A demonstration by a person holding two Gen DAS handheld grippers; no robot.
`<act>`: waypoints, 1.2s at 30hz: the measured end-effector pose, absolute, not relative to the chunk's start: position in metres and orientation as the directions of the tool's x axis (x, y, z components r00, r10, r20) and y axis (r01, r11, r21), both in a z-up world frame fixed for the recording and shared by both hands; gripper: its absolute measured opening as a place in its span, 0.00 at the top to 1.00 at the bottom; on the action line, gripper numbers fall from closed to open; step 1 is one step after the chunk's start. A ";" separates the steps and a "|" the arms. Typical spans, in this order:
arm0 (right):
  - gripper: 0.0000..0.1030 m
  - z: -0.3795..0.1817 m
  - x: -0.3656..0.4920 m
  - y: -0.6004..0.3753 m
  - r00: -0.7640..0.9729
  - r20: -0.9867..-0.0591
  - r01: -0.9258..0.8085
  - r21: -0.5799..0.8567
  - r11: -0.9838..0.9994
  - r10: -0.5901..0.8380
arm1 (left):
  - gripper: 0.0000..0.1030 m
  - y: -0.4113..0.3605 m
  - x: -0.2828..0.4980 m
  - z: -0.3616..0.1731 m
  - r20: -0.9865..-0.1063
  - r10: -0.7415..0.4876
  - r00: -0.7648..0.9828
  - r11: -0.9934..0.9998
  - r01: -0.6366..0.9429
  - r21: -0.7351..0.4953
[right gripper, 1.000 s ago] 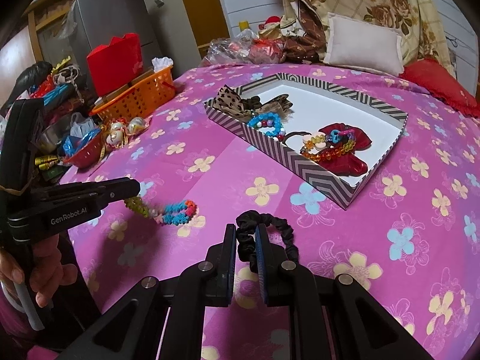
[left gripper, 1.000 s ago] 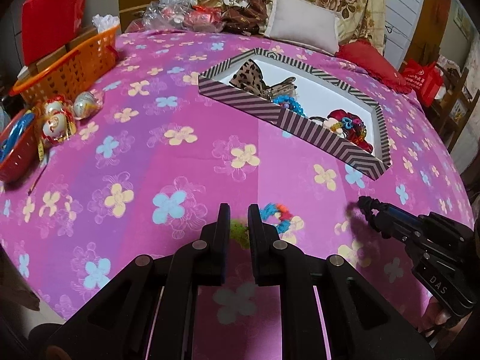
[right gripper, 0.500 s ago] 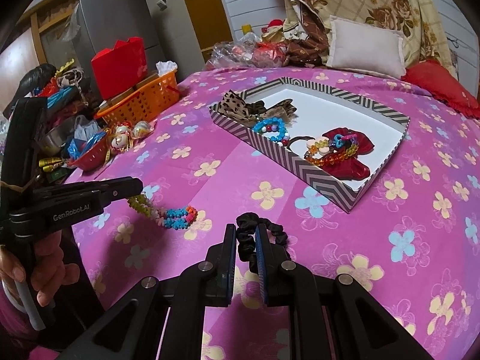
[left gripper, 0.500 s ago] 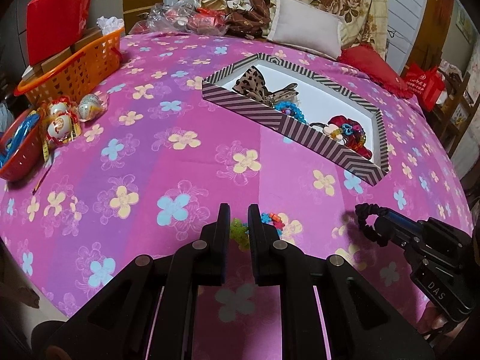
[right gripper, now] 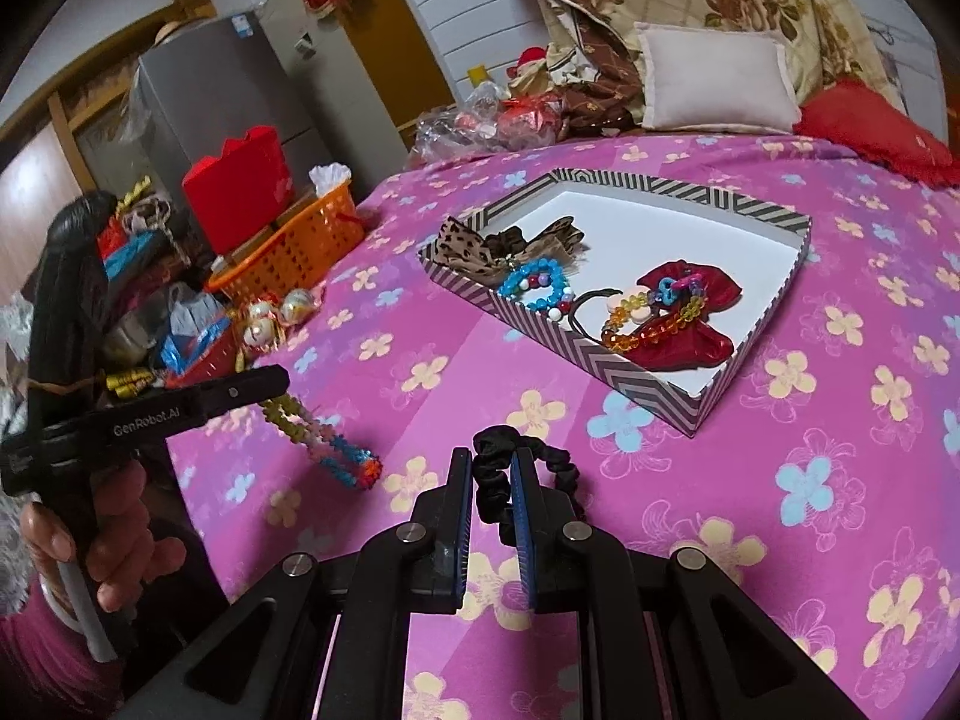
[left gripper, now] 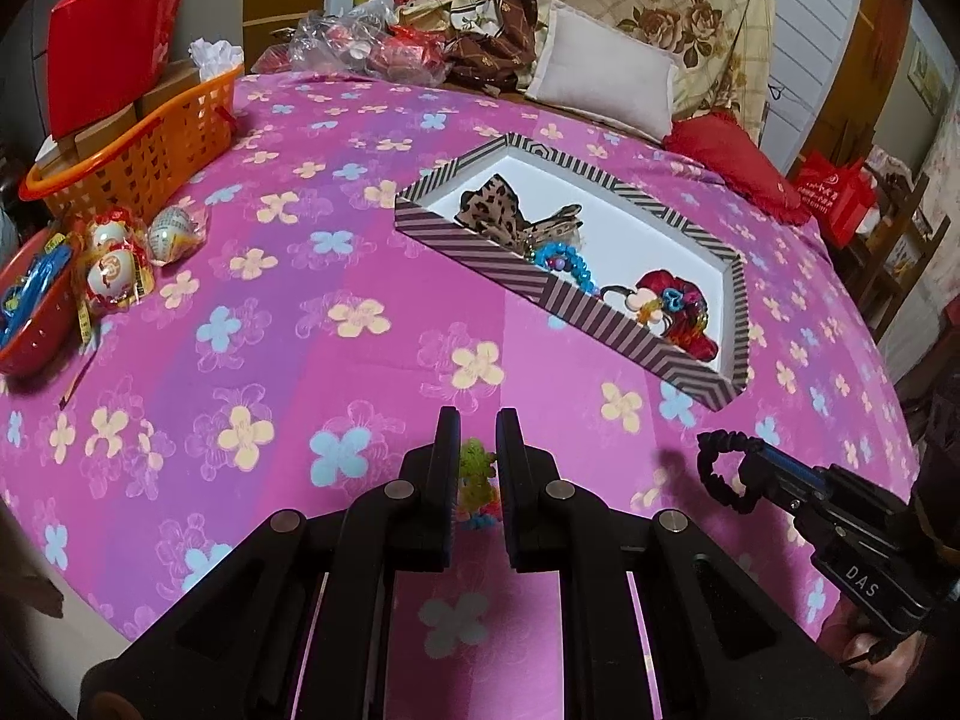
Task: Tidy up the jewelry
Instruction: 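Carry the flower bracelet and black scrunchie over the tray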
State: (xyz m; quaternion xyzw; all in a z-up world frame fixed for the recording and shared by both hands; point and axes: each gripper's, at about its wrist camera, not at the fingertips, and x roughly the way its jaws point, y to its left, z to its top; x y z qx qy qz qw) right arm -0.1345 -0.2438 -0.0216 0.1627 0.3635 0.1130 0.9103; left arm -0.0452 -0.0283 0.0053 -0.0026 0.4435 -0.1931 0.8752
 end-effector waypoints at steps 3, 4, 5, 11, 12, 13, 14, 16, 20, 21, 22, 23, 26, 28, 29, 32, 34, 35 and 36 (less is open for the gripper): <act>0.88 -0.015 -0.135 -0.249 0.718 -0.611 -0.088 0.397 0.914 0.335 | 0.90 -0.030 -0.044 0.008 -0.775 -0.340 0.534 0.926 0.336 -0.174; 0.88 -0.013 -0.135 -0.250 0.721 -0.607 -0.088 0.398 0.913 0.333 | 0.90 -0.030 -0.044 0.009 -0.774 -0.340 0.534 0.925 0.338 -0.173; 0.88 -0.011 -0.135 -0.251 0.725 -0.603 -0.087 0.399 0.913 0.333 | 0.90 -0.031 -0.043 0.010 -0.773 -0.342 0.535 0.924 0.340 -0.173; 0.88 -0.006 -0.132 -0.254 0.730 -0.597 -0.088 0.401 0.912 0.333 | 0.90 -0.042 -0.035 0.023 -0.766 -0.354 0.536 0.917 0.358 -0.173; 0.88 -0.005 -0.131 -0.255 0.730 -0.597 -0.089 0.399 0.913 0.332 | 0.90 -0.044 -0.034 0.026 -0.763 -0.356 0.540 0.916 0.362 -0.171; 0.88 -0.004 -0.131 -0.256 0.731 -0.597 -0.088 0.397 0.914 0.330 | 0.90 -0.046 -0.033 0.028 -0.760 -0.357 0.543 0.915 0.366 -0.169; 0.88 -0.003 -0.130 -0.256 0.732 -0.597 -0.088 0.395 0.914 0.328 | 0.90 -0.049 -0.032 0.032 -0.757 -0.359 0.546 0.914 0.372 -0.165; 0.88 0.000 -0.127 -0.258 0.736 -0.593 -0.086 0.394 0.915 0.325 | 0.90 -0.055 -0.028 0.036 -0.755 -0.360 0.548 0.911 0.380 -0.159; 0.88 0.009 -0.118 -0.264 0.750 -0.587 -0.082 0.377 0.922 0.307 | 0.90 -0.068 -0.020 0.043 -0.753 -0.360 0.551 0.907 0.394 -0.146; 0.88 0.011 -0.116 -0.265 0.752 -0.586 -0.080 0.372 0.925 0.301 | 0.90 -0.073 -0.017 0.046 -0.752 -0.360 0.552 0.906 0.399 -0.141; 0.88 0.012 -0.113 -0.267 0.753 -0.587 -0.078 0.369 0.926 0.297 | 0.90 -0.078 -0.015 0.048 -0.752 -0.359 0.553 0.905 0.404 -0.136; 0.88 0.014 -0.109 -0.270 0.754 -0.589 -0.073 0.365 0.928 0.290 | 0.90 -0.083 -0.011 0.050 -0.752 -0.359 0.552 0.903 0.408 -0.132; 0.88 0.017 -0.099 -0.277 0.759 -0.591 -0.059 0.356 0.933 0.273 | 0.90 -0.100 -0.001 0.055 -0.752 -0.359 0.553 0.901 0.417 -0.123; 0.88 0.019 -0.094 -0.282 0.761 -0.591 -0.052 0.353 0.934 0.266 | 0.90 -0.111 0.005 0.059 -0.749 -0.360 0.556 0.897 0.427 -0.115; 0.88 0.020 -0.090 -0.285 0.763 -0.592 -0.048 0.351 0.935 0.262 | 0.90 -0.118 0.008 0.062 -0.748 -0.361 0.557 0.895 0.433 -0.109; 0.88 0.020 -0.082 -0.293 0.765 -0.596 -0.034 0.343 0.939 0.246 | 0.90 -0.141 0.016 0.069 -0.743 -0.369 0.559 0.883 0.459 -0.093; 0.88 0.019 -0.077 -0.298 0.764 -0.600 -0.023 0.341 0.940 0.237 | 0.90 -0.156 0.022 0.071 -0.740 -0.372 0.561 0.877 0.474 -0.081; 0.88 0.018 -0.074 -0.301 0.764 -0.603 -0.014 0.340 0.940 0.229 | 0.90 -0.163 0.025 0.071 -0.739 -0.373 0.562 0.873 0.481 -0.074; 0.88 0.017 -0.071 -0.304 0.764 -0.606 -0.004 0.339 0.941 0.222 | 0.90 -0.170 0.027 0.071 -0.739 -0.373 0.561 0.871 0.486 -0.070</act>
